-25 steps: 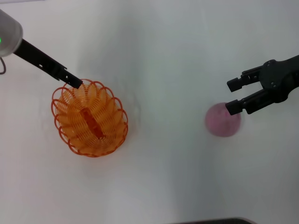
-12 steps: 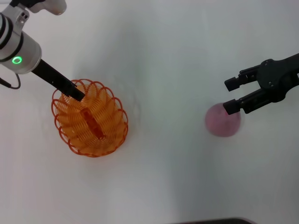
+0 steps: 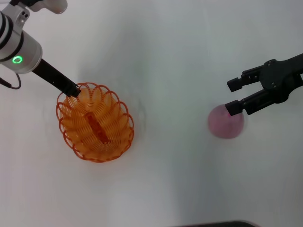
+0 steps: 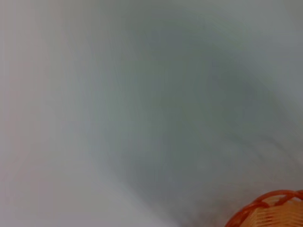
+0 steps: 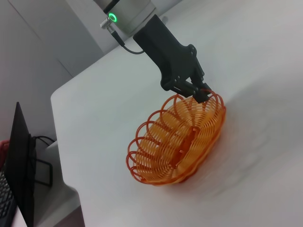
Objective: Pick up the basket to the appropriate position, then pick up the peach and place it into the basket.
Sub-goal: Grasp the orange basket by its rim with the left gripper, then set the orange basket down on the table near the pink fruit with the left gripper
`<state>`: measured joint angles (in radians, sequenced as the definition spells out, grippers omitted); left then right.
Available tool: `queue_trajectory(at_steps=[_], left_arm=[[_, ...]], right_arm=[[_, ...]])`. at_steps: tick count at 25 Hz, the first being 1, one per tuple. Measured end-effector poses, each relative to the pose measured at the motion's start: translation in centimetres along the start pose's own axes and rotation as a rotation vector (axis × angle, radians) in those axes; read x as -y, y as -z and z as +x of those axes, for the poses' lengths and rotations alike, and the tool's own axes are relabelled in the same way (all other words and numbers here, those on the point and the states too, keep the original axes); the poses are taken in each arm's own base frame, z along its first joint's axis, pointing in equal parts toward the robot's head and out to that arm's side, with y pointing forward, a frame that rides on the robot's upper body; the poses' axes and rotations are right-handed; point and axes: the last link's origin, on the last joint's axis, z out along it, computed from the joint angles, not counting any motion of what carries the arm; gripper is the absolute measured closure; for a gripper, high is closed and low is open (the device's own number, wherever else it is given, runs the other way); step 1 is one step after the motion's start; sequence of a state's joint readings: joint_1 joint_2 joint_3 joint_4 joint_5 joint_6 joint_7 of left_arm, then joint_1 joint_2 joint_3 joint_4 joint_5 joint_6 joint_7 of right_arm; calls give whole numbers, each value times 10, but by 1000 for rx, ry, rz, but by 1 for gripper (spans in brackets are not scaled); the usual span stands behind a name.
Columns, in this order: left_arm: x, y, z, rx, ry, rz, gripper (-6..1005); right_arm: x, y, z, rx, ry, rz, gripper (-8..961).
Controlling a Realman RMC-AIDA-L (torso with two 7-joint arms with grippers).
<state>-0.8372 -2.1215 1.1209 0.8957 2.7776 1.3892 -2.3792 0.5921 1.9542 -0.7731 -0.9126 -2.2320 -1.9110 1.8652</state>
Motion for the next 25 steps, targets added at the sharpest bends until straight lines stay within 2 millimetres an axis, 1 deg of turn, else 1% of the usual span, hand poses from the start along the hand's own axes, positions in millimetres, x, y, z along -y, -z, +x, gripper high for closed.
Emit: queue_trajectory(at_steps=[7,10,13,16,17,18,21,23,24,25], left_arm=[[4,6,-1,-20,51,-23,877],[12,18,-4,-70,164,-78,901],[25,33,-14,-141,342,-145,910],[37,46,-31,-226,512,-213,918],[41,49,-44,-277,599,-251,923],[41,49,-44,-277,599,-251,928],[42,45,-70,-358,735,-317,943],[38,38,-88,-419,822,-363,941],[37,35,-93,-440,848,-371,941],[35,30,-101,-480,893,-381,940]], right_arm=[[0,0,0,0,1,1,29],[0,0,-1,0,1,1,29],[0,0,-1,0,1,1,28],[0,0,-1,0,1,1,28],[0,0,-1,0,1,1,28],[0,0,-1,0,1,1,28],[0,0,-1,0,2,1,28],[0,0,-2,0,4,0,28],[0,-1,-2,0,5,0,28],[0,-1,-2,0,5,-1,28]])
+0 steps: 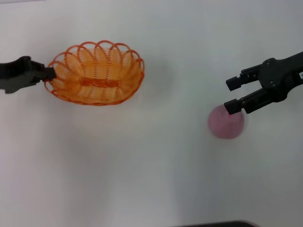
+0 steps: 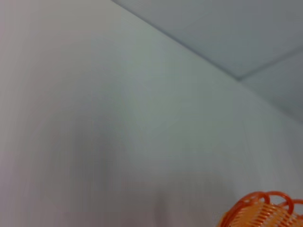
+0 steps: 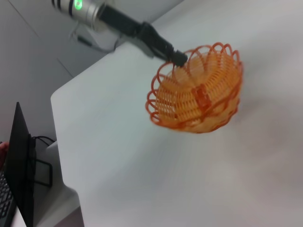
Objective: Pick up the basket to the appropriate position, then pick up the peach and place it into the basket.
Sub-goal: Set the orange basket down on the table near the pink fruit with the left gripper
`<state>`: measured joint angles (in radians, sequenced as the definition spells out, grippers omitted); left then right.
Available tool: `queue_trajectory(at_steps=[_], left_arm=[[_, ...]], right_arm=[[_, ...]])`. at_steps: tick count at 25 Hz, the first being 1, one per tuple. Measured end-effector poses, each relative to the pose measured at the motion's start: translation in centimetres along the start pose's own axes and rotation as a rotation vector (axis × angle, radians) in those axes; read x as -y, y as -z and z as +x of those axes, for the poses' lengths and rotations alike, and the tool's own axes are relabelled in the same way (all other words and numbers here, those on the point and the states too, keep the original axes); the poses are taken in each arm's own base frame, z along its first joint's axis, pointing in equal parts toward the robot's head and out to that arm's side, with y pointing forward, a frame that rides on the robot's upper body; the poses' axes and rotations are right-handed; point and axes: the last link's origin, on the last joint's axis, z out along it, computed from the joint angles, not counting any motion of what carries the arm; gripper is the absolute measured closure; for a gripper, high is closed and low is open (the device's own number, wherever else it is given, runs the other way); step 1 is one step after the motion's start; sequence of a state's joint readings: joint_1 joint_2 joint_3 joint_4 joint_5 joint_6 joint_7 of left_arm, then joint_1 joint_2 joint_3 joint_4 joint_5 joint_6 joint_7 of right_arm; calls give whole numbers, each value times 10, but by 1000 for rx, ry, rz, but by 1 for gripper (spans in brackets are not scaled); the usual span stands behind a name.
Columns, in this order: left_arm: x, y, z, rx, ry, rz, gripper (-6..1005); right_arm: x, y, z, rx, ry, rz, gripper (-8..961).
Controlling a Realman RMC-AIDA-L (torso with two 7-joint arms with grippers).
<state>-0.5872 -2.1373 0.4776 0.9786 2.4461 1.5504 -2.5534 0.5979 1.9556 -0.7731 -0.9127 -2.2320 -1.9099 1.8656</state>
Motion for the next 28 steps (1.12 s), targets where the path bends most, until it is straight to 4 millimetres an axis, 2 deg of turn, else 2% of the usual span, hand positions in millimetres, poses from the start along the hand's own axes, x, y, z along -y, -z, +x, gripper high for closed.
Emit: queue_trajectory(at_steps=[5,13,17,26,28], left_arm=[[29,1,-31,-114,145,-34,930],[36,-3,-44,-121,181,-42,908],[38,-3,-49,-105,196,-49,756],[41,12,-55,-92,200,-59,367],[44,18,-53,-111,183,-46,323]], right_arm=[[0,0,-1,0,0,-1,28],[0,-1,-2,1,3,-2,29],[-1,-2,0,2,0,-4,29],[0,1,-3,9,3,6,28],[1,1,-5,13,7,11,28]])
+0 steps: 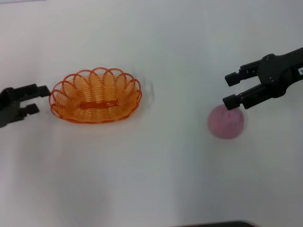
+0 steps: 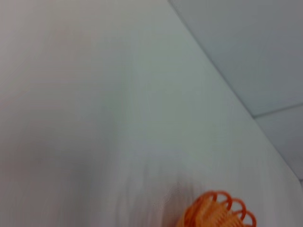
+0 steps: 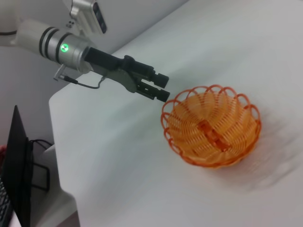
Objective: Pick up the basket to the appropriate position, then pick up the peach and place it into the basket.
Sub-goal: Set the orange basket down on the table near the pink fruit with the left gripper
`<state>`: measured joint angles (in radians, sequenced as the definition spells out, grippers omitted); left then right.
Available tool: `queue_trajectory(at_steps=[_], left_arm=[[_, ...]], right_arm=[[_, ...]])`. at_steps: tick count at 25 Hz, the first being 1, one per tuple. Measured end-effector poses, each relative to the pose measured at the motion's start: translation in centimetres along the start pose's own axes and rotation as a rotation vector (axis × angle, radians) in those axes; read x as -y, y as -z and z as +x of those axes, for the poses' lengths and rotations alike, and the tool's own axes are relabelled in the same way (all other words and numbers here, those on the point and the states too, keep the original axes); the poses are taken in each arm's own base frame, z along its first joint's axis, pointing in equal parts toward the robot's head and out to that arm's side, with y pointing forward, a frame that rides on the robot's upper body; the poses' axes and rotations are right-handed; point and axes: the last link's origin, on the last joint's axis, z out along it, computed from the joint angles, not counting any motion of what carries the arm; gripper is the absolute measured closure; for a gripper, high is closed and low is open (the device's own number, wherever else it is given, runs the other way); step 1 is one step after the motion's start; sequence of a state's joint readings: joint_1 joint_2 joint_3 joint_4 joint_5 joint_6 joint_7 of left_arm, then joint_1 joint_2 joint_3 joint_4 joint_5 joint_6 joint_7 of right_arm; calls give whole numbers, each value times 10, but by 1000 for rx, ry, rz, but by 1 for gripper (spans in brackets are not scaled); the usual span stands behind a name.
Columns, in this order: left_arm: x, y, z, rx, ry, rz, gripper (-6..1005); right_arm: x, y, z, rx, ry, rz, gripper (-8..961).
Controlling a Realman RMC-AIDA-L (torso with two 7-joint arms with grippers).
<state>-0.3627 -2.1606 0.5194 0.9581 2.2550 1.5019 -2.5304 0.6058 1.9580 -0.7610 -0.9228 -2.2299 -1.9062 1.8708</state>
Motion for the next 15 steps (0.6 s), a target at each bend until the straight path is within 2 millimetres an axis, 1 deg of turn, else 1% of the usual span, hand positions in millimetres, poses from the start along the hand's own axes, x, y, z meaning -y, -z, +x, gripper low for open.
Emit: queue_trajectory(at_steps=[3,5,6,9,11,13,15], left_arm=[[-2,16,9,-53,-89,-8,257],[-9,25,12,-68,-209,-55,257],[-16,30,11,-66,-292,-100,257],[-40,45,1,-60,-593,-268,256],[-48,52,-7,-61,-739,-335,256],[-49,54,-16,-45,-842,-346,256],[-46,51,-24,4,-900,-339,255]], right_arm=[[1,3,-5,12,-6,14,28],[2,7,-10,17,-25,33,28],[2,9,-12,18,-35,43,28],[1,16,-21,15,-50,72,28],[1,19,-26,-2,-58,95,29],[3,23,-29,-45,-68,138,29],[7,26,-31,-96,-82,192,29]])
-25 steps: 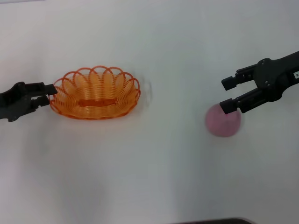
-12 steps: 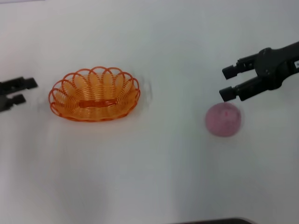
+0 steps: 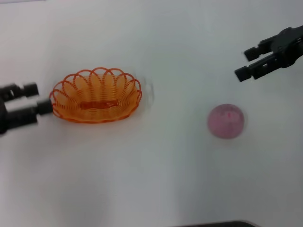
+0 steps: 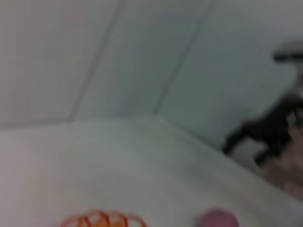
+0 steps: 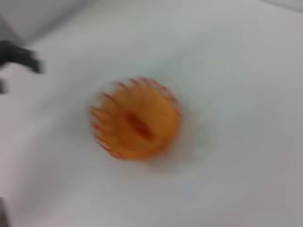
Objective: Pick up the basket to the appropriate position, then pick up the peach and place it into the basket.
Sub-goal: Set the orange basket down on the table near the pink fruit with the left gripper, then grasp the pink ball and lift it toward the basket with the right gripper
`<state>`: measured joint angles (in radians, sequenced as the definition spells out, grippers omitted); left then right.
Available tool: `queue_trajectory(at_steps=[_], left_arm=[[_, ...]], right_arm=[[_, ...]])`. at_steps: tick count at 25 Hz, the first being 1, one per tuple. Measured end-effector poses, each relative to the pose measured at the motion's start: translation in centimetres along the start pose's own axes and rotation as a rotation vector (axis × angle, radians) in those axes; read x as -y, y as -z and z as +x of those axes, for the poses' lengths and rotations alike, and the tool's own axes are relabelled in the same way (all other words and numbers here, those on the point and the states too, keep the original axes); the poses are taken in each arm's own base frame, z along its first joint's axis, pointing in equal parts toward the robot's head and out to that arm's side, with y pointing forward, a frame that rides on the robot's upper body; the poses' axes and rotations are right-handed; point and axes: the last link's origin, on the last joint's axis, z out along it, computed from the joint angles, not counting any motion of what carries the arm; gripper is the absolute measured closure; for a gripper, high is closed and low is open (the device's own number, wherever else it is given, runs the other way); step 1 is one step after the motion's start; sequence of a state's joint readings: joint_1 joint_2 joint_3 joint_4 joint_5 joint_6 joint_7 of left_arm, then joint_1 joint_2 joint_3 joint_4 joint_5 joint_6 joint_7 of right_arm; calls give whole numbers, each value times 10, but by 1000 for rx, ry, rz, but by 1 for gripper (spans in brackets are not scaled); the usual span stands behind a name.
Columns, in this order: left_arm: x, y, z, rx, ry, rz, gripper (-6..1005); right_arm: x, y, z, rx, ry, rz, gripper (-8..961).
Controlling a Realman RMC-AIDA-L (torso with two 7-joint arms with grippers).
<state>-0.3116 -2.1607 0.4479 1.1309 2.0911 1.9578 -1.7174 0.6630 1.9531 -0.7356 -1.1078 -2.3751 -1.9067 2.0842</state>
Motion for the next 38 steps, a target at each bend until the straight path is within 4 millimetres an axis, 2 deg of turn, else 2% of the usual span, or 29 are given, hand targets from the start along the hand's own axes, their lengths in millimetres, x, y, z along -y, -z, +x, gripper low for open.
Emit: queue_trajectory(at_steps=[5,12,18,24,32,38], left_arm=[[-2,-7,-11,113,-24,-20,254],[0,-10,-16,119,-13,-15,255],[2,-15,-18,113,2,-20,255],[2,-18,-19,119,8,-28,256],[2,-19,-20,120,15,-29,257],[2,-19,-19,121,17,-29,258]], right_arm=[[6,-9,-7,-146,5,78,28],[1,-48,-9,-317,43,107,29],[-3,-79,-1,-425,61,117,28],[-5,-94,0,-474,89,114,97],[-5,-98,-4,-485,101,109,325],[-6,-98,-4,-487,104,108,611]])
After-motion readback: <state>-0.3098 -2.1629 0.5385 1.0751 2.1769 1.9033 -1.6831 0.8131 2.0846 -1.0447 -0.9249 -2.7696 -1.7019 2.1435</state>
